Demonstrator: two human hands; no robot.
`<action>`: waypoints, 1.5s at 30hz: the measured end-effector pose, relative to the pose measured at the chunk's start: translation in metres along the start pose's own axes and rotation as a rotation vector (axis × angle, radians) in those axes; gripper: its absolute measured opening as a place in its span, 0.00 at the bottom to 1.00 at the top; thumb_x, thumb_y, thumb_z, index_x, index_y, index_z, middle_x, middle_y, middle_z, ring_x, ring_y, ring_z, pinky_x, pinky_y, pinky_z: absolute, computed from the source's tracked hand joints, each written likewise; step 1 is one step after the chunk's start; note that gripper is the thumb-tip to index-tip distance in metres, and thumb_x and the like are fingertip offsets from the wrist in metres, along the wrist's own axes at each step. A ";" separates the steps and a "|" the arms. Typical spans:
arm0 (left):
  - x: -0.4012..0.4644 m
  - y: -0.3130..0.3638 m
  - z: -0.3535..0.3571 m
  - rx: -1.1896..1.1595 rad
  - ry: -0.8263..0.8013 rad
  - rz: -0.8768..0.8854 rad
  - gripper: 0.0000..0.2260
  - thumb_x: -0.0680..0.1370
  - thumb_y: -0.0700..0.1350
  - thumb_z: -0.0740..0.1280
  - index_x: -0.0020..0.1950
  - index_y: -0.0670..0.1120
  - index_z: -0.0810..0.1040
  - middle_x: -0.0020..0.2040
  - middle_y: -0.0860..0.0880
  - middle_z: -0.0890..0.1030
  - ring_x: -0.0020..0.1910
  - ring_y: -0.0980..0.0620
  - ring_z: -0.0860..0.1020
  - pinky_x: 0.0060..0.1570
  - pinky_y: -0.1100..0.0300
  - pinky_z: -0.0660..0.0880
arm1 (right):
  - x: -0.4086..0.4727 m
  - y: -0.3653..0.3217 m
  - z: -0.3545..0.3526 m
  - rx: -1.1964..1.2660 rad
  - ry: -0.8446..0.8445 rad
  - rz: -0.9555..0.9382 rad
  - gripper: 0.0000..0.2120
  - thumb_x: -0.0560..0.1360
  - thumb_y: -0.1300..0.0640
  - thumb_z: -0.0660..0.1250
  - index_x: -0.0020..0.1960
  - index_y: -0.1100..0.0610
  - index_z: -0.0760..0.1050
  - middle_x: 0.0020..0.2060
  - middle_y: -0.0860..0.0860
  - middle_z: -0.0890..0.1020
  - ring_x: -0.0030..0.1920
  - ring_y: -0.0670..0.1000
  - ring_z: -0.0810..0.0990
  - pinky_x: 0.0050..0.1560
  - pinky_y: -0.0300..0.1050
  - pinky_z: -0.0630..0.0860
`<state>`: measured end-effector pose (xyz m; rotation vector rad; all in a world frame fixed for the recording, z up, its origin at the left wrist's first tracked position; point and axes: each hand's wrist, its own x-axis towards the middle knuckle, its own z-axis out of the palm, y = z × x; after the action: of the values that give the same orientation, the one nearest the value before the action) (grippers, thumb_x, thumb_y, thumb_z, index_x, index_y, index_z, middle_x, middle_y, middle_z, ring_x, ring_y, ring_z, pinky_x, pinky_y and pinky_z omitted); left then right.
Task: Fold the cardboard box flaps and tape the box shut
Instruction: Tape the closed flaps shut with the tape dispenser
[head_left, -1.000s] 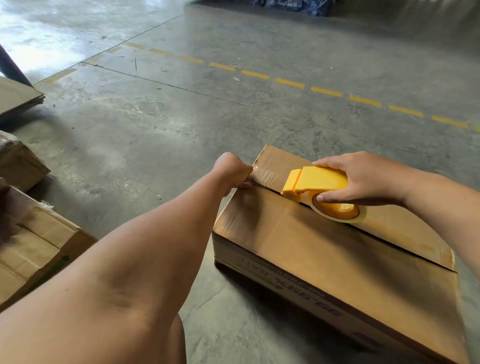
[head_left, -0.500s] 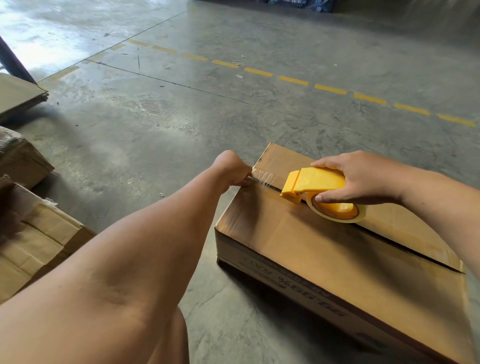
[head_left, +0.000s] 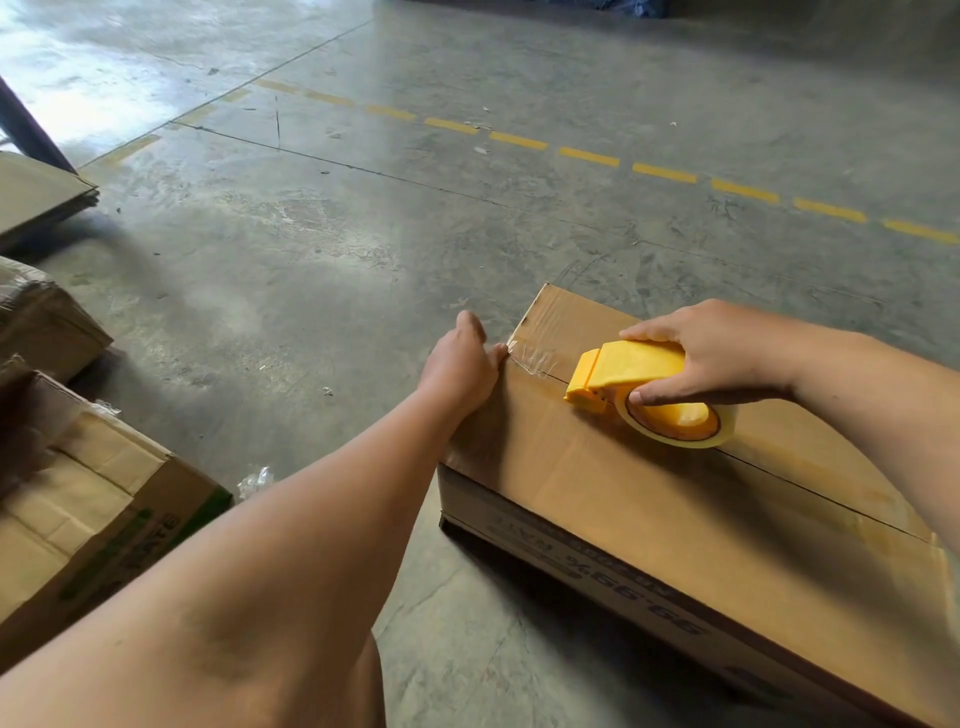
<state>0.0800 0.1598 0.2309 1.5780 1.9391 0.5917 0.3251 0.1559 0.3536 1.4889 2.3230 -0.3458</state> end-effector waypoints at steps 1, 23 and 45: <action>-0.004 -0.002 0.003 0.033 0.039 0.093 0.13 0.82 0.52 0.63 0.64 0.47 0.70 0.61 0.44 0.75 0.57 0.43 0.76 0.53 0.49 0.75 | 0.000 0.000 -0.001 -0.006 -0.003 -0.002 0.40 0.68 0.30 0.67 0.76 0.42 0.62 0.71 0.49 0.72 0.67 0.55 0.72 0.56 0.45 0.72; -0.028 0.014 0.035 0.327 -0.053 0.326 0.25 0.84 0.51 0.48 0.81 0.46 0.59 0.82 0.49 0.53 0.81 0.53 0.47 0.78 0.41 0.44 | -0.034 0.040 0.088 0.742 0.565 -0.106 0.33 0.64 0.42 0.75 0.68 0.36 0.69 0.63 0.36 0.74 0.61 0.42 0.73 0.63 0.35 0.69; -0.038 0.018 0.047 0.494 -0.162 0.459 0.48 0.72 0.79 0.47 0.82 0.50 0.43 0.82 0.52 0.41 0.80 0.55 0.38 0.77 0.39 0.38 | -0.058 0.070 0.063 0.506 0.469 -0.218 0.30 0.65 0.35 0.70 0.65 0.36 0.69 0.60 0.41 0.76 0.56 0.46 0.75 0.53 0.30 0.69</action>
<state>0.1304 0.1262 0.2133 2.3318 1.6831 0.1423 0.4214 0.1129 0.3201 1.6810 2.9404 -0.7610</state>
